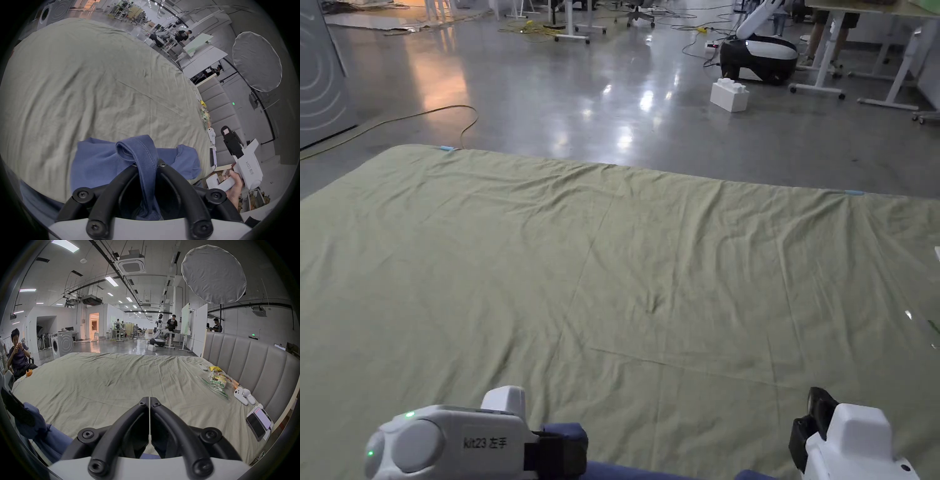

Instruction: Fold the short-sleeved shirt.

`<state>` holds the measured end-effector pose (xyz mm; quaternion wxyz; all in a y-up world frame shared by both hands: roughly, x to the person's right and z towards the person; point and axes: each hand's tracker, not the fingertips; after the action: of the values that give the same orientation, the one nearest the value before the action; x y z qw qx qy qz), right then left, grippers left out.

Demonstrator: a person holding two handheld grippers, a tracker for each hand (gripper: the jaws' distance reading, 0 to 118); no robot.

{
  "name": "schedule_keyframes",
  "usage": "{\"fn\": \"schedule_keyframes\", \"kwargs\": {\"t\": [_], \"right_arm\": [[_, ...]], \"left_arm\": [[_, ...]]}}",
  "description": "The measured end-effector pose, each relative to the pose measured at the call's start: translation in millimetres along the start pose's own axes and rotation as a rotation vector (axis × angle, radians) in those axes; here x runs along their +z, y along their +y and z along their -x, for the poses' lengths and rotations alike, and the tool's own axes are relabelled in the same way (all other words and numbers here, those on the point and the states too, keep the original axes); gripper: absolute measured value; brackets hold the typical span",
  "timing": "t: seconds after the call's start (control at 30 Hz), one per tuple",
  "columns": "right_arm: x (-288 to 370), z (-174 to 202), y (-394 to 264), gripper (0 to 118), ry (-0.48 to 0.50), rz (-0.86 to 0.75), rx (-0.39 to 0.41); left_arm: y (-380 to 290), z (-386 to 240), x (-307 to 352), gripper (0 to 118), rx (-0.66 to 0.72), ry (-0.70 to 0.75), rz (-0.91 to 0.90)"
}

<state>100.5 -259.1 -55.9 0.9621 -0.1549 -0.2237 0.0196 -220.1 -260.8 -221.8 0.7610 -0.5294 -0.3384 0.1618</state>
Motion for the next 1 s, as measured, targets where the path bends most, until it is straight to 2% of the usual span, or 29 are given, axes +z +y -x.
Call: {"fn": "schedule_keyframes", "kwargs": {"t": [0.17, 0.27, 0.53, 0.7, 0.83, 0.93, 1.0], "right_arm": [[1, -11, -6, 2, -0.019, 0.013, -0.004], [2, -15, -11, 2, -0.03, 0.047, -0.034], [2, -19, -17, 2, -0.044, 0.057, -0.041], [1, -21, -19, 2, -0.045, 0.065, -0.045], [1, -20, -19, 2, -0.041, 0.067, -0.042], [1, -19, -20, 2, -0.04, 0.068, -0.046], [2, -19, -20, 2, -0.038, 0.069, -0.046]], "left_arm": [[-13, -14, -34, 12, -0.08, 0.127, 0.052], [-18, -17, -58, 12, -0.069, 0.163, 0.073], [-29, -28, -106, 12, -0.034, 0.225, 0.12], [-35, -39, -108, 12, -0.065, 0.236, 0.121], [-37, -45, -102, 12, -0.044, 0.173, 0.127], [-41, -47, -110, 12, -0.09, 0.214, 0.132], [-41, -43, -113, 16, -0.058, 0.214, 0.134]]}}
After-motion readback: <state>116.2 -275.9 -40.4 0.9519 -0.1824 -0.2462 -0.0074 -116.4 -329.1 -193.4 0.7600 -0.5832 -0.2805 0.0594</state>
